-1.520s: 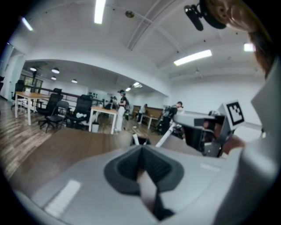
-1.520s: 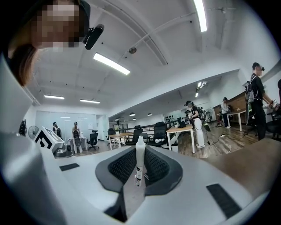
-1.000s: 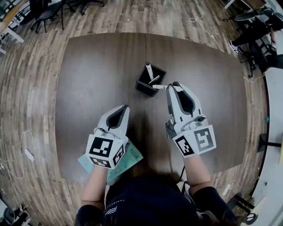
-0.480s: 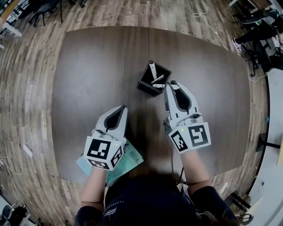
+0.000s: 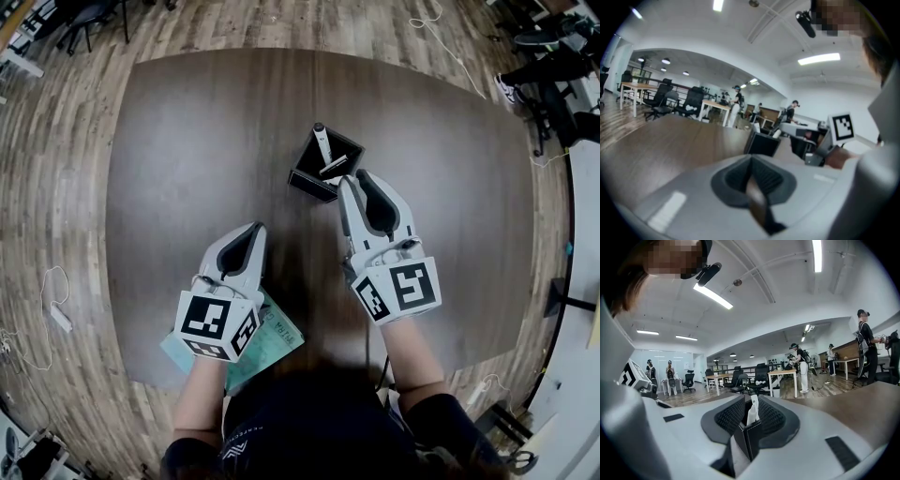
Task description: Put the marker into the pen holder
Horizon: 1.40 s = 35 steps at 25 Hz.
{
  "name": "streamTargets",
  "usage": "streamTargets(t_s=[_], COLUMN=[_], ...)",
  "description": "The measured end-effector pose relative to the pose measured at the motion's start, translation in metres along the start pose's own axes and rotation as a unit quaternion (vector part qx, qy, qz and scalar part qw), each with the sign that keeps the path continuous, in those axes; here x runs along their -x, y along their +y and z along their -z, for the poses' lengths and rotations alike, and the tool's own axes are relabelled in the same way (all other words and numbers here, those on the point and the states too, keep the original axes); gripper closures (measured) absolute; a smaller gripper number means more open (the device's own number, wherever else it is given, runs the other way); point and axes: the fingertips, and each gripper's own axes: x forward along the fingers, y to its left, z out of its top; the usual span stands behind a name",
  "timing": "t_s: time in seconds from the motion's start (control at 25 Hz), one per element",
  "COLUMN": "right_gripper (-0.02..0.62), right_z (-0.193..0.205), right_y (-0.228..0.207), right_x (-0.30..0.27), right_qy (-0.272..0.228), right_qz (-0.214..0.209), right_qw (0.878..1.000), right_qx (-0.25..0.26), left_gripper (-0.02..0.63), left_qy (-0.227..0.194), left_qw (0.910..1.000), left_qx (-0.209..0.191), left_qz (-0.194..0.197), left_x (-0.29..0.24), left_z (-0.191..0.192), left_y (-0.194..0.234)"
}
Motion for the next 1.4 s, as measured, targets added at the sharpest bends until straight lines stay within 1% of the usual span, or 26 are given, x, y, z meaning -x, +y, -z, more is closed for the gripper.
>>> streamTargets(t_s=[0.32,0.84,1.0,1.16,1.4], right_gripper=[0.528,0.531,0.54,0.555,0.577], right_z=[-0.003,-0.011,-0.015,-0.017,-0.022], right_y=[0.007,0.012,0.016,0.025,0.034], right_x=[0.01,0.052,0.063,0.073,0.09], right_qy=[0.003,0.004,0.004,0.005,0.005], right_qz=[-0.002,0.015,0.017,0.01,0.003], right_qw=[1.0,1.0,1.0,1.0,1.0], right_qx=[-0.001,0.005,-0.003,-0.013,-0.016], left_gripper=[0.597,0.597,0.598,0.598,0.598], left_qy=[-0.01,-0.058,-0.072,-0.088,-0.102], left_qw=[0.9999,0.998,0.9968,0.9951,0.9934], left_qx=[-0.004,-0.016,-0.024,-0.03,-0.038], left_qz=[-0.003,-0.016,-0.024,-0.031,-0.036], left_x=[0.012,0.047,0.061,0.074,0.087], left_z=[-0.005,-0.032,-0.042,-0.052,-0.059], left_y=[-0.004,-0.023,-0.027,-0.029,-0.041])
